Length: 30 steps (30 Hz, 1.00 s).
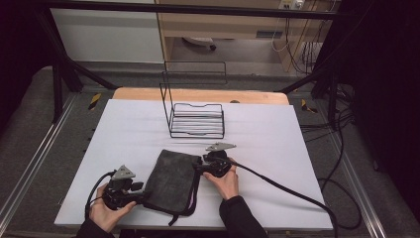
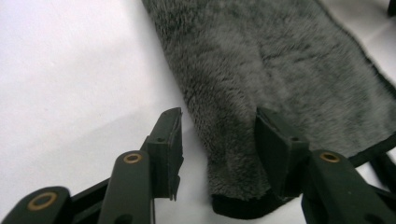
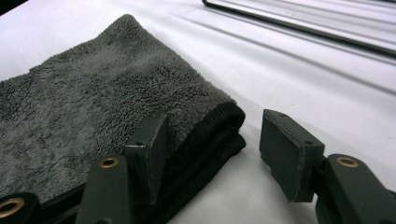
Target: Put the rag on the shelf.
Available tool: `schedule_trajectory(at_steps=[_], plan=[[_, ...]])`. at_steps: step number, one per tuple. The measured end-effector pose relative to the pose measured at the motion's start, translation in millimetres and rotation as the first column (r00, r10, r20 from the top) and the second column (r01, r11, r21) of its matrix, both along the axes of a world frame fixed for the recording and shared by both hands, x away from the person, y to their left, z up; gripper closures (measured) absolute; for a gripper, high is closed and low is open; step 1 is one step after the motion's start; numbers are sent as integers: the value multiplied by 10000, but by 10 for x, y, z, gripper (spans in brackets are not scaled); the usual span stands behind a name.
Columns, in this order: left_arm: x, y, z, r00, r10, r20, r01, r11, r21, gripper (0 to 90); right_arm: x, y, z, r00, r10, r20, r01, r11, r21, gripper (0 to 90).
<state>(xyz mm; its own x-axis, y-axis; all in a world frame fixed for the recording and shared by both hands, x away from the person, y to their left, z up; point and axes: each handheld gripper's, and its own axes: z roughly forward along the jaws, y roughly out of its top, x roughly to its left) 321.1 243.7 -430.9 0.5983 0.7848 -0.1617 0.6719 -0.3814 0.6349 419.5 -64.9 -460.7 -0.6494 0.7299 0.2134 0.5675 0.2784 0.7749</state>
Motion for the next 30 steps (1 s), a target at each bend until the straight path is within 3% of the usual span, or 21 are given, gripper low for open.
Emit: schedule_trajectory(at_steps=[4,7,9,10,11,13,15,19,23,27,30], plan=[[-2,3,-39,9991,-310,-297,313,9995,85,566,16,48,-14,9998,187,-92,-186,9998,68,426],[-13,13,-55,9974,-484,-534,481,9988,-64,661,15,91,-19,9991,391,-130,-389,9991,169,472],[-15,7,-59,9966,-508,-651,499,9986,-153,721,13,111,-20,9988,415,-250,-409,9989,248,528],[-15,6,-55,9960,-523,-720,513,9986,-159,772,12,128,-22,9979,487,-421,-470,9980,419,628],[-14,6,-53,9958,-510,-764,498,9986,-174,772,12,128,-22,9979,487,-421,-470,9980,419,628],[-10,13,-49,9949,-515,-866,500,9986,-195,804,19,138,-25,9952,661,-724,-612,9958,684,730],[-10,18,-47,9949,-460,-903,440,9987,-240,821,25,137,-23,9939,679,-868,-609,9948,813,770],[-25,28,-47,9960,-403,-797,372,9985,-396,837,27,115,-4,9948,693,-748,-626,9942,880,802],[-43,22,-26,9968,-418,-676,355,9951,-924,844,23,50,69,9962,525,-702,-448,9933,1063,810],[-47,-52,6,9962,-574,-651,462,9858,-1615,845,-7,-56,225,9979,420,-485,-380,9961,796,812],[-44,-193,35,9958,-774,-496,670,9803,-1856,845,-43,-181,374,9991,299,-311,-281,9980,564,811]])
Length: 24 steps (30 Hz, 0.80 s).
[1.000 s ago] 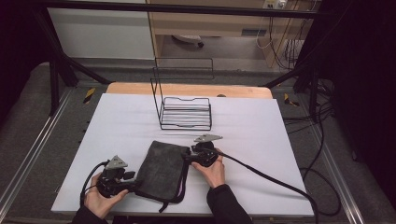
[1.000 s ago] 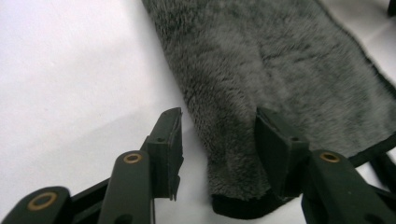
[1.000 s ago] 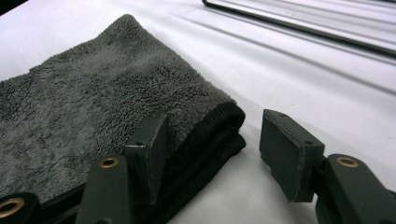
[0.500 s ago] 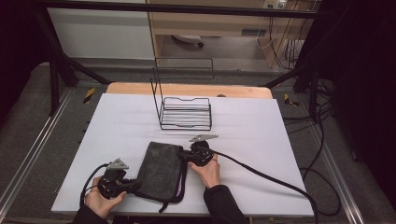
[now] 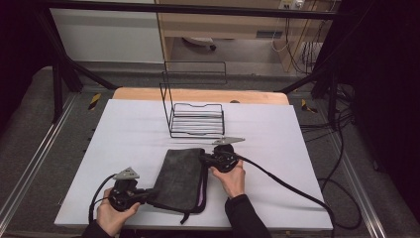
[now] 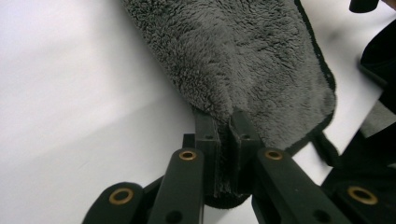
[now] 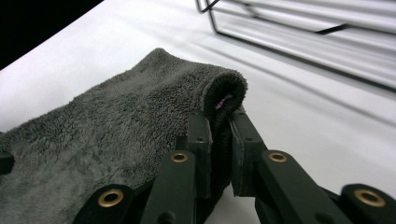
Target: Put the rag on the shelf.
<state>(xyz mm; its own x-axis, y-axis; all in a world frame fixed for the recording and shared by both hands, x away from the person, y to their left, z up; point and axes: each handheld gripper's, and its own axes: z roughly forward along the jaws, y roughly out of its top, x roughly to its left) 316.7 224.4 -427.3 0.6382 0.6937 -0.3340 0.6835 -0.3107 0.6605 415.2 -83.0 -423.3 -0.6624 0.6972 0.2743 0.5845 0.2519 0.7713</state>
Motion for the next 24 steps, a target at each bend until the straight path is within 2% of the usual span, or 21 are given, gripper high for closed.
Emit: schedule_trajectory(at_steps=[1,2,5,8,9,10,12,13,17,20,24], plan=[[1,-55,4,10000,-71,23,72,9999,-86,845,-17,-114,80,9999,-85,78,87,9999,-140,811],[-3,-116,4,9999,-93,49,94,9997,-204,845,-17,-114,80,9999,-85,78,87,9999,-140,811],[-21,-306,-22,9997,-256,-62,253,9985,-481,843,-41,-284,167,9998,-216,-15,216,9993,-315,809],[-54,-455,-55,9996,-266,28,267,9993,-261,841,-7,-352,176,9997,-252,28,253,9983,-516,804],[-68,-480,-65,9997,-237,98,238,9997,-109,838,43,-334,121,9999,-34,139,43,9978,-662,801],[-85,-497,-74,9996,-159,221,158,9999,64,838,43,-334,121,9999,-34,139,43,9978,-662,801],[-115,-511,-87,9992,-15,410,2,9995,324,836,106,-296,18,9996,145,231,-126,9968,-789,796],[-124,-511,-93,9991,37,423,-51,9994,330,834,142,-241,-95,9992,246,311,-219,9962,-843,793],[-144,-523,-122,9983,105,570,-135,9984,541,825,156,-200,-209,9990,230,383,-191,9950,-981,784],[-132,-515,-127,9982,45,598,-83,9980,633,806,144,-202,-220,9987,154,488,-102,9944,-1053,761],[-111,-493,-114,9975,-231,661,177,9966,807,743,123,-248,-198,9977,-8,677,79,9945,-1040,656]])
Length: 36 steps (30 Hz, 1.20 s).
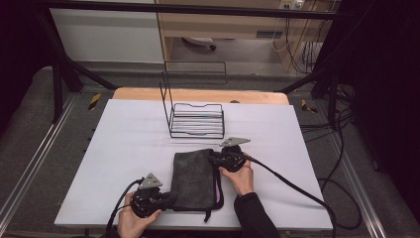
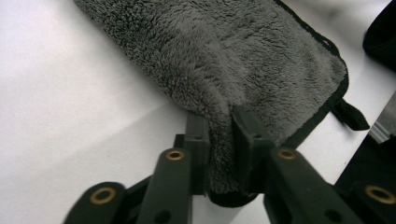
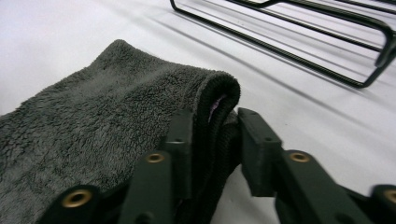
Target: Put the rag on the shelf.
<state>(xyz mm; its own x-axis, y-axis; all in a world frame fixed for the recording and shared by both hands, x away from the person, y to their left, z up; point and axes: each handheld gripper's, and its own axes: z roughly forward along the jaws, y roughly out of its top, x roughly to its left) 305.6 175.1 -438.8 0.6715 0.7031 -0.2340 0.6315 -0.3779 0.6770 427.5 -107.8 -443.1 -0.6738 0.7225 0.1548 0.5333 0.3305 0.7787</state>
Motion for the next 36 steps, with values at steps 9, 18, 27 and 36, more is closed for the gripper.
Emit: schedule_trajectory(at_steps=[9,18,27,36], plan=[[151,212,107,9995,-236,209,231,9995,215,416,-125,-206,86,9994,164,294,-177,9988,449,260],[409,274,175,9999,143,93,-147,9991,396,126,-277,-424,217,9992,361,187,-378,9946,964,50],[685,201,262,9975,453,539,-497,9953,827,91,-390,-607,132,9996,262,57,-265,9960,851,17],[1010,152,294,9949,935,384,-950,9947,394,168,-502,-685,62,9998,205,-56,-200,9966,798,13]])
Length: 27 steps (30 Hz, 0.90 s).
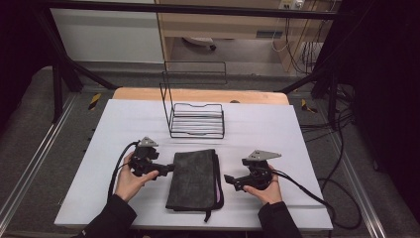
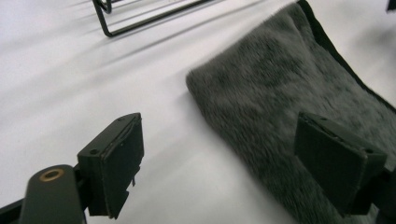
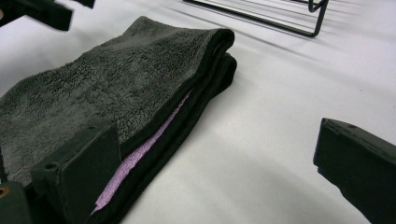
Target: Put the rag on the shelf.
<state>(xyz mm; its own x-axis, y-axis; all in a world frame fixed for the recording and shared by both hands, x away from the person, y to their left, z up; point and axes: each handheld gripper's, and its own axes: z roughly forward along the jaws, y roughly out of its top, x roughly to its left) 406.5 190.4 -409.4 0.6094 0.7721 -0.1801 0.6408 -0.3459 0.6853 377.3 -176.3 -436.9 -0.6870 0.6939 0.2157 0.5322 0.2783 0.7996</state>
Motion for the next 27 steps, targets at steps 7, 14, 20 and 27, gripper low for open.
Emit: schedule_trajectory(at_steps=[7,14,20,27], plan=[[238,-67,-81,9986,506,-129,-504,9986,187,233,-29,-11,15,10000,6,91,-6,10000,16,15],[353,-105,-208,9968,587,-540,-579,9982,152,321,-30,-14,18,10000,-14,69,14,10000,5,16],[371,-168,-264,9964,427,-728,-424,9991,51,456,-27,-4,3,10000,1,-31,-1,10000,-28,19],[362,-275,-292,9973,69,-737,-66,10000,40,612,-21,-9,11,10000,-34,-23,34,10000,51,22]])
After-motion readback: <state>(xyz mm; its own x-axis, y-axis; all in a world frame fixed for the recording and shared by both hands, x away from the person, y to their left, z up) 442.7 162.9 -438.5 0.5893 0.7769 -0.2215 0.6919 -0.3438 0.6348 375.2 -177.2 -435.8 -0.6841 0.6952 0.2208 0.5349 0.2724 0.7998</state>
